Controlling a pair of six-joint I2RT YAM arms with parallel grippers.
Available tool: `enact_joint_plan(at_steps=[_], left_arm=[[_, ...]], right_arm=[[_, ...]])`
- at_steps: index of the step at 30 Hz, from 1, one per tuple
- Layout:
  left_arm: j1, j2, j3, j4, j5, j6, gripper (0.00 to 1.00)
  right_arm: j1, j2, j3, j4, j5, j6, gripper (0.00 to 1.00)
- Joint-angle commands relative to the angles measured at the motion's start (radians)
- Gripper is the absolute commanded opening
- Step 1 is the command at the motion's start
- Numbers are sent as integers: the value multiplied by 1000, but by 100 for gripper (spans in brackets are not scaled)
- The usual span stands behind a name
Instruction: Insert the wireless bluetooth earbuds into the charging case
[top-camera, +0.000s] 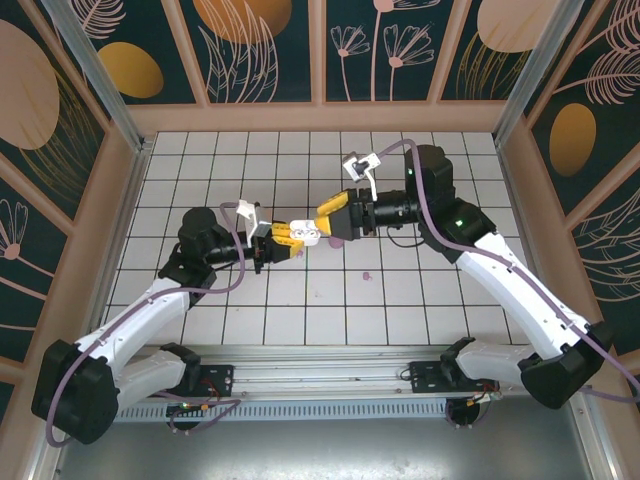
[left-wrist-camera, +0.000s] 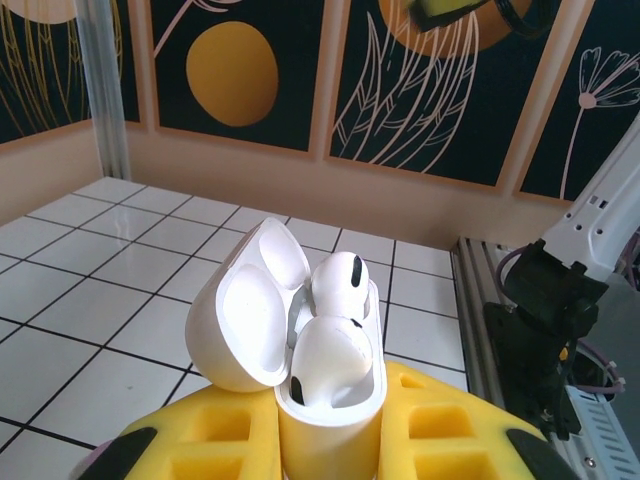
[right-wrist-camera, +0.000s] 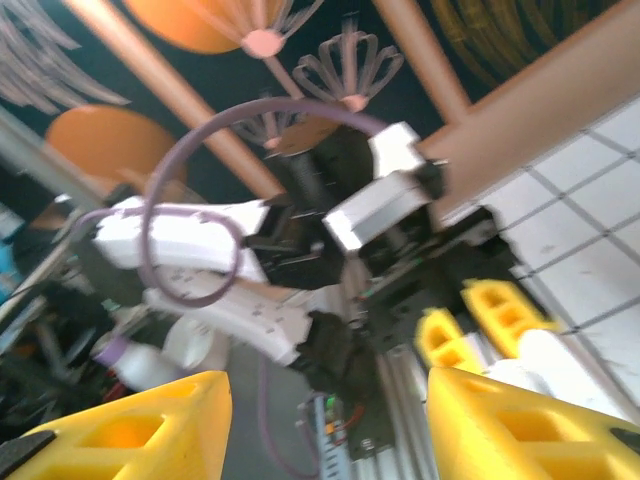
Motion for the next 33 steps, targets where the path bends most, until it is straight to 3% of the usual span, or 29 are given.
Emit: enact_joint_plan(at_steps=[1, 5, 11, 23, 33], left_arm=[[0, 5, 33, 29, 51, -20, 0], [1, 0, 35, 30, 59, -14, 0], [1, 15, 49, 29, 68, -12, 0], [4, 65, 73, 30, 75, -13, 0], [34, 101, 72, 115, 109, -118, 0]], right_arm=[[-53, 25, -29, -13, 172, 38, 56], [-74, 91, -45, 87, 36, 156, 57], [-68, 171, -21, 65, -52, 156, 60], [-9, 203, 28, -25, -136, 68, 57], [61, 149, 61, -129, -109, -56, 57]])
